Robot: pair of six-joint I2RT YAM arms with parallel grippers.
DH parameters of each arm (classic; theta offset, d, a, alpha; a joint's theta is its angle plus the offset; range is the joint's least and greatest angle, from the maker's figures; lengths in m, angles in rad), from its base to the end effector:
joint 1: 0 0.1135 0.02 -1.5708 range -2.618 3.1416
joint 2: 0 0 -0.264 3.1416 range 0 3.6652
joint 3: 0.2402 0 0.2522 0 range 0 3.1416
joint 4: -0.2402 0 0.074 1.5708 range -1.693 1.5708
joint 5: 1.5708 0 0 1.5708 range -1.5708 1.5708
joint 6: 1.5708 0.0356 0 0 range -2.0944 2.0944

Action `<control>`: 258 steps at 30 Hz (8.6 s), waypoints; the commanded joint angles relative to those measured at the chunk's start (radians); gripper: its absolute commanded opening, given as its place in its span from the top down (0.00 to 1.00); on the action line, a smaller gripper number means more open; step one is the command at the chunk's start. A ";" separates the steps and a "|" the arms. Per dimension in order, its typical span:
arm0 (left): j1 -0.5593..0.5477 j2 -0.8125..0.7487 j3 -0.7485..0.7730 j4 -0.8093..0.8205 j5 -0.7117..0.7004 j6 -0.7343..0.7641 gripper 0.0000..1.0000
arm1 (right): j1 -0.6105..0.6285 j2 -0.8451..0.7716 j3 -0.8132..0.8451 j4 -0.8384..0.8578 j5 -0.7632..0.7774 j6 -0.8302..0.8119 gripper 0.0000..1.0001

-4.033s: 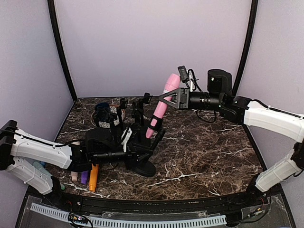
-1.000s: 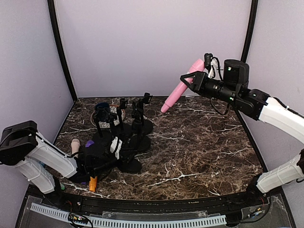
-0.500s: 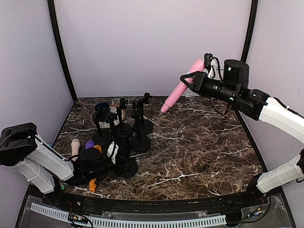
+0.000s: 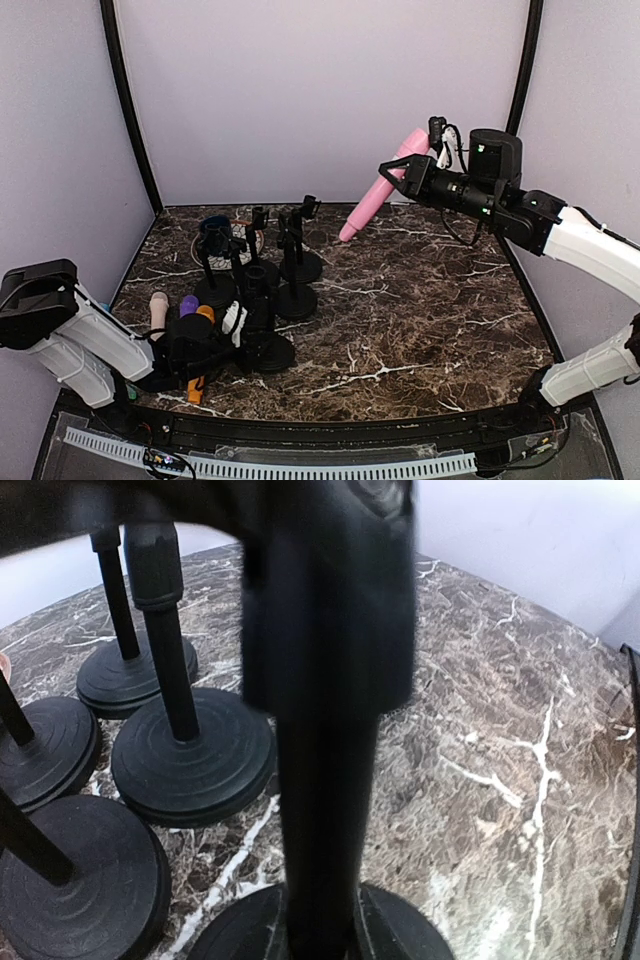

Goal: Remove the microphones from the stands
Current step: Place the microphone stand at the center of the board, then move the microphone stand to the center of the board, then pass from the right arm to the left, then place the microphone at the center of the board, then reset both arms

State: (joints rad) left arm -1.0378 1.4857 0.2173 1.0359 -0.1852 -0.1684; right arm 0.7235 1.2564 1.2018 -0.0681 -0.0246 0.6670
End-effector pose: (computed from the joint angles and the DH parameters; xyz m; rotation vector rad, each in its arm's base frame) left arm 0.1245 -0.1981 0.1355 0.6554 1.7340 -0.6879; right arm 0.2205 0.1959 0.3977 -0.0708 1.8081 1.0420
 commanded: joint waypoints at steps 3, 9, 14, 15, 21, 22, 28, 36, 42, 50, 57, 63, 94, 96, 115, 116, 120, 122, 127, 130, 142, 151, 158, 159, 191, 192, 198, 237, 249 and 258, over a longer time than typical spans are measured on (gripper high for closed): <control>-0.001 0.095 -0.002 0.048 -0.050 -0.029 0.87 | -0.006 -0.019 -0.004 0.063 0.006 0.003 0.78; -0.001 0.156 0.044 0.092 -0.127 0.007 0.94 | -0.006 -0.018 -0.004 0.063 0.010 0.006 0.78; -0.001 0.219 0.065 0.170 -0.201 0.038 0.96 | -0.006 -0.019 0.000 0.063 0.014 0.002 0.77; 0.000 0.226 0.076 0.174 -0.211 0.040 0.96 | -0.006 -0.019 0.001 0.064 0.014 0.001 0.77; 0.006 0.269 0.121 0.181 -0.238 0.069 0.95 | -0.006 -0.018 0.001 0.063 0.014 0.001 0.77; 0.011 0.273 0.123 0.183 -0.240 0.069 0.94 | -0.006 -0.018 0.000 0.064 0.012 0.003 0.77; 0.018 0.271 0.140 0.157 -0.214 0.057 0.76 | -0.005 -0.020 -0.005 0.054 0.001 0.006 0.77; 0.019 0.128 0.140 -0.078 -0.148 0.011 0.39 | -0.005 -0.039 -0.030 0.005 -0.029 0.018 0.77; 0.019 -0.046 0.127 -0.336 -0.043 -0.028 0.28 | -0.005 -0.045 -0.056 0.005 -0.083 0.008 0.77; 0.019 -0.351 0.098 -0.666 0.083 -0.086 0.22 | 0.010 -0.031 -0.040 0.033 -0.199 -0.039 0.77; 0.022 -0.560 0.063 -0.834 0.118 -0.107 0.19 | 0.037 -0.014 -0.036 0.031 -0.192 -0.065 0.77; 0.025 -0.566 -0.018 -0.698 0.112 -0.156 0.18 | 0.048 -0.011 -0.047 0.063 -0.187 -0.051 0.77; 0.023 -0.058 0.059 -0.484 -0.092 -0.184 0.23 | 0.051 -0.048 -0.058 0.059 -0.123 -0.061 0.77; 0.022 -0.060 0.058 -0.475 -0.084 -0.182 0.24 | 0.051 -0.049 -0.055 0.053 -0.121 -0.064 0.77; 0.072 -0.715 0.504 -1.326 0.047 -0.118 0.08 | 0.128 0.013 0.014 0.109 -0.251 -0.155 0.76; 0.072 -0.693 0.570 -1.329 0.078 -0.127 0.08 | 0.142 0.023 0.026 0.109 -0.256 -0.167 0.76; 0.072 -0.549 0.707 -1.243 0.303 -0.177 0.10 | 0.194 0.063 0.067 0.129 -0.284 -0.197 0.76; 0.071 -0.500 0.747 -1.167 0.391 -0.194 0.10 | 0.213 0.078 0.079 0.153 -0.296 -0.199 0.75; 0.072 -0.405 0.820 -1.134 0.500 -0.191 0.11 | 0.244 0.124 0.114 0.181 -0.331 -0.207 0.75; 0.073 -0.378 0.831 -1.099 0.523 -0.195 0.11 | 0.257 0.142 0.125 0.189 -0.351 -0.213 0.75; 0.088 -0.327 0.852 -0.991 0.536 -0.272 0.34 | 0.278 0.197 0.174 0.166 -0.419 -0.234 0.74; 0.088 -0.337 0.833 -0.970 0.534 -0.275 0.61 | 0.280 0.218 0.188 0.155 -0.419 -0.239 0.74; 0.090 -0.343 0.816 -0.980 0.506 -0.278 0.74 | 0.280 0.216 0.183 0.149 -0.376 -0.239 0.63; 0.090 -0.345 0.812 -0.988 0.497 -0.279 0.75 | 0.280 0.212 0.177 0.151 -0.366 -0.237 0.55; 0.148 -0.950 0.338 -1.713 0.158 -0.840 0.83 | 0.016 -0.122 -0.144 0.093 0.156 -0.068 0.12; 0.148 -0.949 0.305 -1.710 0.158 -0.851 0.83 | 0.011 -0.125 -0.146 0.086 0.163 -0.068 0.12; 0.151 -0.857 0.166 -1.553 0.236 -0.865 0.80 | -0.013 -0.131 -0.163 0.074 0.170 -0.039 0.11; 0.349 -0.705 0.362 -1.588 0.172 -0.505 0.23 | -0.040 -0.141 -0.169 0.013 0.174 -0.078 0.07; 0.925 -0.485 0.492 -1.222 0.364 -0.298 0.18 | -0.144 -0.060 -0.228 -0.040 0.268 -0.144 0.01; 1.156 -0.313 0.406 -0.787 0.343 -0.181 0.20 | -0.437 -0.112 -0.453 0.125 0.276 -0.267 0.01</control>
State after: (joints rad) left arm 0.0738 1.1358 0.6762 -0.0132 0.1638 -0.4427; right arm 0.4004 1.1893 0.8314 -0.0738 0.2214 0.4801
